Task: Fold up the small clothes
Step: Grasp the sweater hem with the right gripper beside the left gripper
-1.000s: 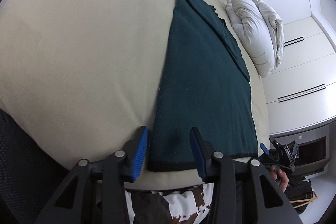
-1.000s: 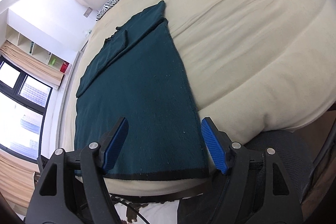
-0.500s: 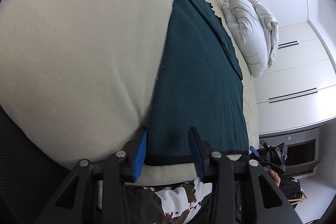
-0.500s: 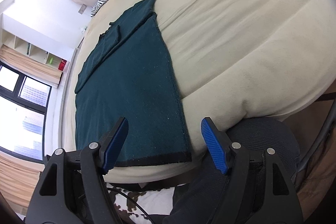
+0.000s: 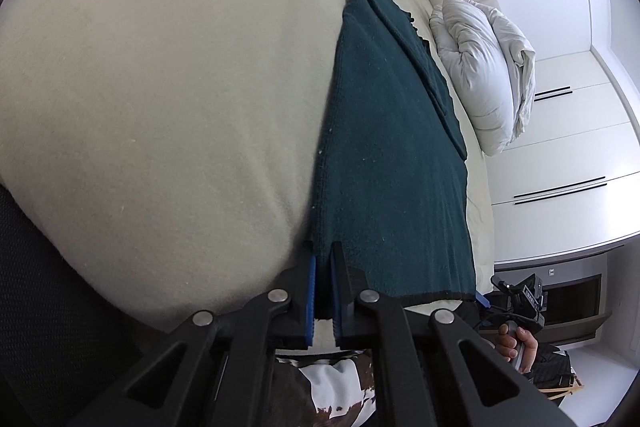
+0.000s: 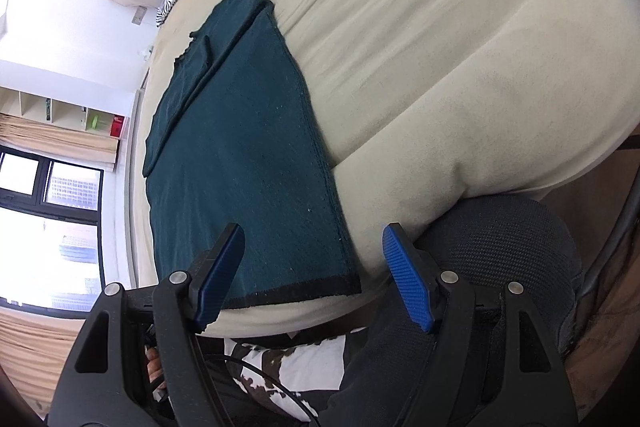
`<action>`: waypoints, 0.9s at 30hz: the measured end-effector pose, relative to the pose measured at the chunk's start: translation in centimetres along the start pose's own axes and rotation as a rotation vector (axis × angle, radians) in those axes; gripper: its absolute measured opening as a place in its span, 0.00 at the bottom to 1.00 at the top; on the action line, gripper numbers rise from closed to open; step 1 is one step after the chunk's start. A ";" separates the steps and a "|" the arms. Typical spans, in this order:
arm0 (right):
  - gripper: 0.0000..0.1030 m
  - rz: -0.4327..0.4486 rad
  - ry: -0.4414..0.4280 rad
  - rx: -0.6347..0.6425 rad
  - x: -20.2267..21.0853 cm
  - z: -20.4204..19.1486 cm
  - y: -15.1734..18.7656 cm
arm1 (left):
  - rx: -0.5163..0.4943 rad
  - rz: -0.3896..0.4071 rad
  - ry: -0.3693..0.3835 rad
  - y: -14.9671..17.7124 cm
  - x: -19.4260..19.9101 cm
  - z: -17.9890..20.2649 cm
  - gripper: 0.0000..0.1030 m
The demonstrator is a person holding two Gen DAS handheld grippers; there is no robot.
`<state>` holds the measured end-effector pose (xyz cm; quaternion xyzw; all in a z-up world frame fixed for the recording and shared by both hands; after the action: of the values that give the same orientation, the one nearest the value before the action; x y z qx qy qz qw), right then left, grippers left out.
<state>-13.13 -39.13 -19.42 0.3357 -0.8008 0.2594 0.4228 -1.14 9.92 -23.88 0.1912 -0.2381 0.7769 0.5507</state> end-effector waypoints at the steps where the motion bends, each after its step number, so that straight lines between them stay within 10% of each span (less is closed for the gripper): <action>1: 0.68 -0.022 0.009 0.009 -0.2 -0.1 0.2 | 0.000 0.002 0.001 0.0 0.0 0.1 0.07; 11: 0.70 -0.204 0.088 0.098 -2.9 -0.8 0.5 | -0.002 0.004 0.006 0.0 0.2 0.0 0.07; 27: 0.46 -0.198 0.006 0.044 -2.4 -0.5 0.5 | -0.005 0.004 0.007 0.0 0.2 0.0 0.07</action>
<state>-12.24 -37.68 -21.22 0.4214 -0.7566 0.2349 0.4414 -1.17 10.05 -23.79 0.1865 -0.2384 0.7779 0.5506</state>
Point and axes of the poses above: each gripper's, at about its wrist camera, not at the fingertips, and x roughly against the way its jaws point, z to its right, y to its underside, the point moved 10 cm from there along -x, roughly the way its jaws point, and after that the axes turned 8 degrees about y, right-handed, at the moved point
